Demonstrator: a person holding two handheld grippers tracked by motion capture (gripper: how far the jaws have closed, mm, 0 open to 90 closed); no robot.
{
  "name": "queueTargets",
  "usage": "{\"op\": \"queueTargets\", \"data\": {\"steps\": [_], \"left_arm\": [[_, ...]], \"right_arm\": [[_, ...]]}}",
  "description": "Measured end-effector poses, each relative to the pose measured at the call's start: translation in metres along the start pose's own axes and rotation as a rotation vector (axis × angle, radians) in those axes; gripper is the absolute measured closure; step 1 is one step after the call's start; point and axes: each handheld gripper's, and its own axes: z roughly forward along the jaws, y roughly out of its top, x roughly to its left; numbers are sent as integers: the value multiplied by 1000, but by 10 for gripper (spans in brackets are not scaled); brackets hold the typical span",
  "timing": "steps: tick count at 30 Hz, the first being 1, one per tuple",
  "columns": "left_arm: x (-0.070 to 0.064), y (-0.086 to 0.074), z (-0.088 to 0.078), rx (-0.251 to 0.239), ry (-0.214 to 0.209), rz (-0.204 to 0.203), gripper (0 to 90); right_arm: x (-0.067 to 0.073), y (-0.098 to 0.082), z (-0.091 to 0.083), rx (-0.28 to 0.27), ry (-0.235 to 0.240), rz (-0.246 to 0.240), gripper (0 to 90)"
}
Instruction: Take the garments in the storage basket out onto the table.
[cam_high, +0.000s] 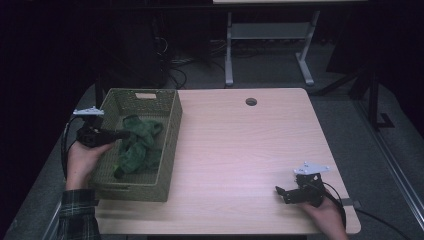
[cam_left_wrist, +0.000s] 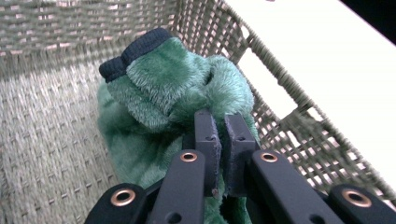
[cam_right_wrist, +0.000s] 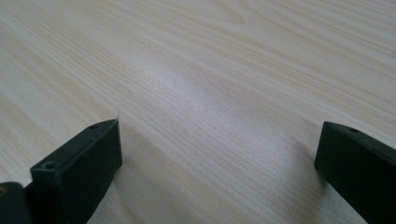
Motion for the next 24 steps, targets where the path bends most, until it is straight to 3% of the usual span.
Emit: {"op": "queueTargets", "data": {"steps": [9, 24], "left_arm": [[-11, 12, -15, -63, -26, 10, 864], [-35, 49, -33, -108, -59, 91, 867]], "right_arm": [[0, 0, 0, 0, 0, 0, 3], [0, 0, 0, -1, 0, 0, 4]]}}
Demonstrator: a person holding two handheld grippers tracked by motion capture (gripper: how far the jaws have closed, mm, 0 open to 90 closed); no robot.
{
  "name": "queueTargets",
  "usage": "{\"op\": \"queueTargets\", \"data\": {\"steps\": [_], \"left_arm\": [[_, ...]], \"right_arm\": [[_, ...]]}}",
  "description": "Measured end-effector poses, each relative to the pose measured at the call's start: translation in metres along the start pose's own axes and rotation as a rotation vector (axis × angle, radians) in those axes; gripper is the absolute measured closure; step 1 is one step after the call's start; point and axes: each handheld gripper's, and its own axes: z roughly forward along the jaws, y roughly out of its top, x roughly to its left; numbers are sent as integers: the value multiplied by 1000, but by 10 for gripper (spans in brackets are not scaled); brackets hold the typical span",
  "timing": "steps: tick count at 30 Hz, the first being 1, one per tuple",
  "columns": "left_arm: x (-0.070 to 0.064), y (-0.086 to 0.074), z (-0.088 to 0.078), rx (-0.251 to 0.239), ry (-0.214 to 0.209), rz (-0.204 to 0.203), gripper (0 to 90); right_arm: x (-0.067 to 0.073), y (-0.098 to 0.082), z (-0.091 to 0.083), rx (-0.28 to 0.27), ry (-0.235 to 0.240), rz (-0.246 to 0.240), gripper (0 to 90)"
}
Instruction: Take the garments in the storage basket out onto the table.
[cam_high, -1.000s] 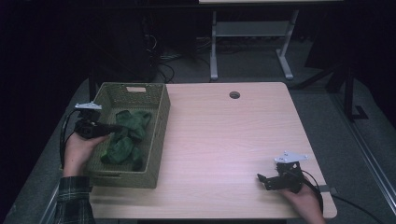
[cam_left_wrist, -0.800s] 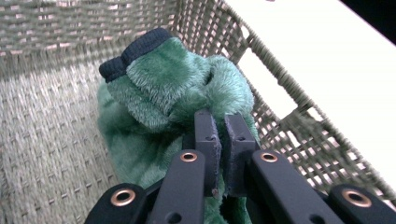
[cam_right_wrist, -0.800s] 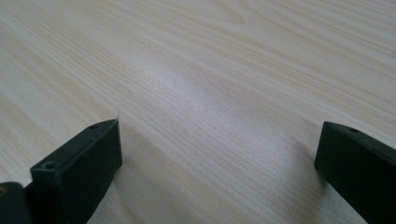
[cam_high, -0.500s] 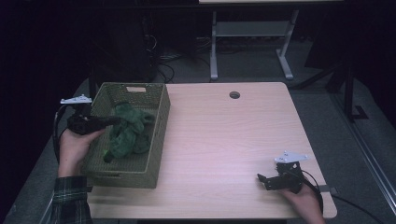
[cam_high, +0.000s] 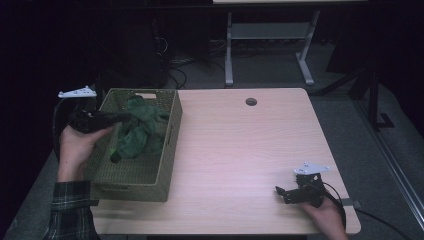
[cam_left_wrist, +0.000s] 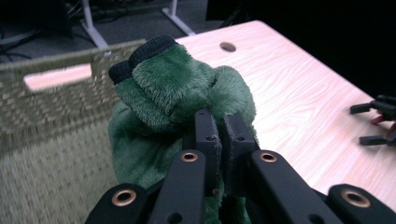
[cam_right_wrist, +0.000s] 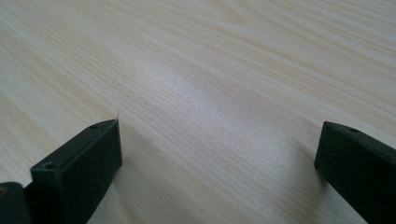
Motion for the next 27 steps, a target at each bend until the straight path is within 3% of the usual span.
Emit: {"op": "queueTargets", "data": {"steps": [8, 17, 22, 27], "left_arm": [[-25, 39, -12, -51, -26, 72, 869], [-49, 64, -14, -103, -52, 112, 871], [-67, 75, -5, -107, -69, 141, 871], [-94, 82, 20, -99, -104, 175, 871]], "right_arm": [[0, 0, 0, 1, 0, -2, 4], [0, 0, 0, 1, 0, -1, 3], [0, 0, 0, 1, 0, -2, 4], [0, 0, 0, 1, 0, -2, 4]]}}
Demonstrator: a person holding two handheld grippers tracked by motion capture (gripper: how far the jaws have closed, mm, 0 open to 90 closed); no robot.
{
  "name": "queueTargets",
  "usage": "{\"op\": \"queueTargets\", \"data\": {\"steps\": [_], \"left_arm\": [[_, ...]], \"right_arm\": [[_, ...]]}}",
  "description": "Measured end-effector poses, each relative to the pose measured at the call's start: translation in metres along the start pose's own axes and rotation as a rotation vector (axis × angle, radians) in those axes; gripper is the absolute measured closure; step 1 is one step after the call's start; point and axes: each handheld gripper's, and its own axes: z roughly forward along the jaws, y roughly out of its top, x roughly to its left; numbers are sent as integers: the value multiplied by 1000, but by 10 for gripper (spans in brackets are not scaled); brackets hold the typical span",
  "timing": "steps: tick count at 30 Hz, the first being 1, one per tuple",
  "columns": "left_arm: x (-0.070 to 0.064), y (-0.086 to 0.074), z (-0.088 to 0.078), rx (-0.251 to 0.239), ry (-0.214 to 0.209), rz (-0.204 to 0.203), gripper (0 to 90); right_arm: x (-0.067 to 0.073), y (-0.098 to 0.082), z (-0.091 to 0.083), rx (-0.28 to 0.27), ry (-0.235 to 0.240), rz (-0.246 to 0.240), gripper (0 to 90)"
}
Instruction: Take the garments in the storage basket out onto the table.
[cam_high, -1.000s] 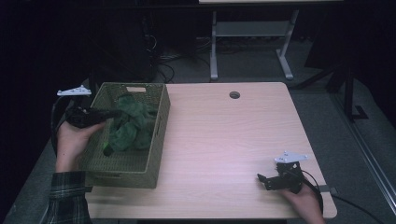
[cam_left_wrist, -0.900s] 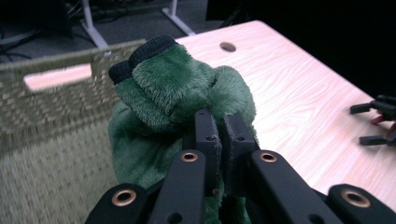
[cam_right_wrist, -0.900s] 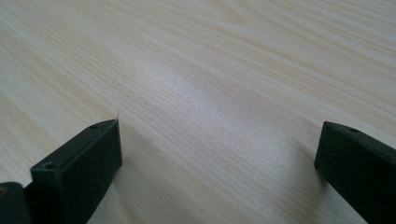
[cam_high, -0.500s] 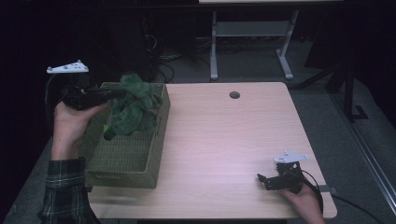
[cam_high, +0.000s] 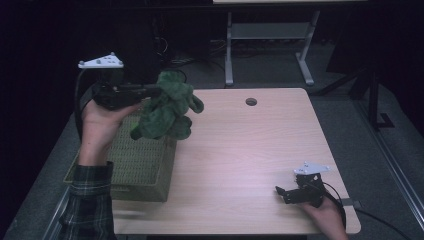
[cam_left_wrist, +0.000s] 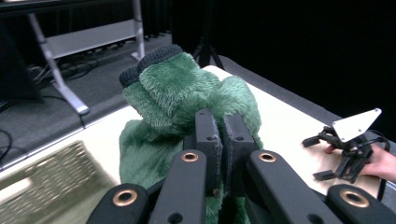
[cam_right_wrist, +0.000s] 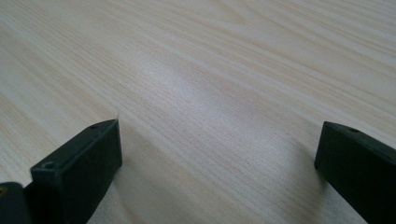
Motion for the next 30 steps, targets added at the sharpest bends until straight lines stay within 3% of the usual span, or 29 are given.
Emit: {"op": "queueTargets", "data": {"steps": [8, 15, 25, 30], "left_arm": [[-23, -2, 41, 24, -63, 6, 871], [-47, -17, 83, 68, -127, 3, 872], [-75, -39, 122, 85, -216, -22, 871], [-84, -46, 138, 93, -238, -32, 871]], "right_arm": [[0, 0, 0, -1, 1, 1, 3], [0, 0, 0, 1, 1, 4, 3], [0, 0, 0, 1, 1, 4, 3], [0, 0, 0, 1, 1, 3, 3]]}}
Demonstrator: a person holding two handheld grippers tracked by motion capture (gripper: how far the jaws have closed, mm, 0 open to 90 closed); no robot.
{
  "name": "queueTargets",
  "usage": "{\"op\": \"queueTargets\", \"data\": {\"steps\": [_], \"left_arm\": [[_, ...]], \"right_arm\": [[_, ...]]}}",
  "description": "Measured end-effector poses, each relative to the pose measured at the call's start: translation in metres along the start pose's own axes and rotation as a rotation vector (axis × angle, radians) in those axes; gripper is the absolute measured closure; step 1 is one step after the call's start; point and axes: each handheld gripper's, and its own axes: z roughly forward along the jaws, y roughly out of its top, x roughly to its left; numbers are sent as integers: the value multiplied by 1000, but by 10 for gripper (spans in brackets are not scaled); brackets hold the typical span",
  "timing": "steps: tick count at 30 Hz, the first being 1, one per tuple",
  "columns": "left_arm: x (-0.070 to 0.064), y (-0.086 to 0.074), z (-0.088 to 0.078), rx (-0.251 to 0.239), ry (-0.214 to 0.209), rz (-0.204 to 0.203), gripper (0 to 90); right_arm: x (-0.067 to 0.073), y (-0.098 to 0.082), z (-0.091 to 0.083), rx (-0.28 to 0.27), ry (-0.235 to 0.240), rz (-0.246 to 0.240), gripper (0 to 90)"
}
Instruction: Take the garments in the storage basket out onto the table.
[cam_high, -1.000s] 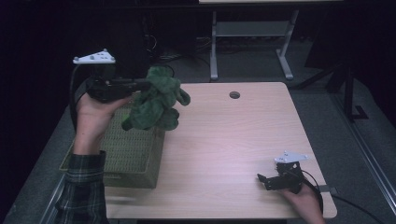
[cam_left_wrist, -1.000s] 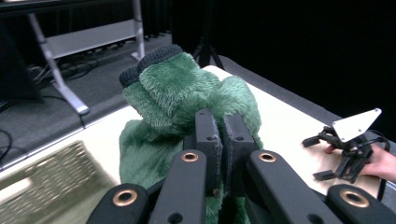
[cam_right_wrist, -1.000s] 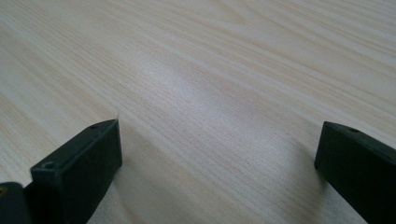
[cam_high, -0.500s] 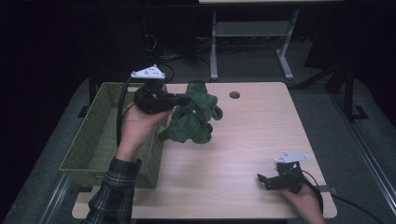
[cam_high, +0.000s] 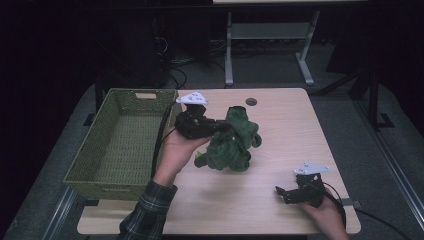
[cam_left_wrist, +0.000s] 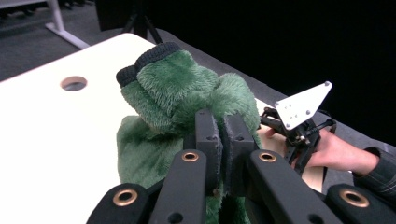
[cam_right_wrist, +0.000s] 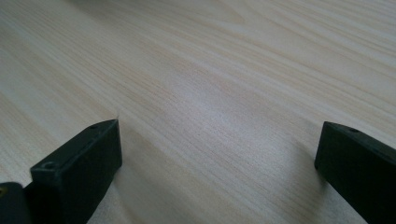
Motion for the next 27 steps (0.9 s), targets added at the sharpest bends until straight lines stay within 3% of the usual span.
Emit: {"op": "queueTargets", "data": {"steps": [5, 8, 9, 13, 15, 20, 27], "left_arm": [[-4, -9, 23, 9, -14, -16, 872], [-11, -21, 46, 29, -33, -23, 871], [-11, -21, 46, 29, -33, -23, 872], [-13, -42, 75, 67, -61, -57, 871], [-12, -47, 80, 74, -64, -70, 871], [0, -70, 100, 123, -53, -92, 871], [15, -89, 115, 157, -37, -114, 869]], "right_arm": [[0, 0, 0, 0, 0, 0, 3], [0, 0, 0, 0, -1, -1, 3], [0, 0, 0, 0, -1, -1, 3], [0, 0, 0, 1, 0, 1, 3], [0, 0, 0, 2, 0, 2, 3], [0, 0, 0, 2, 0, 0, 3], [0, 0, 0, 2, 0, 1, 3]]}}
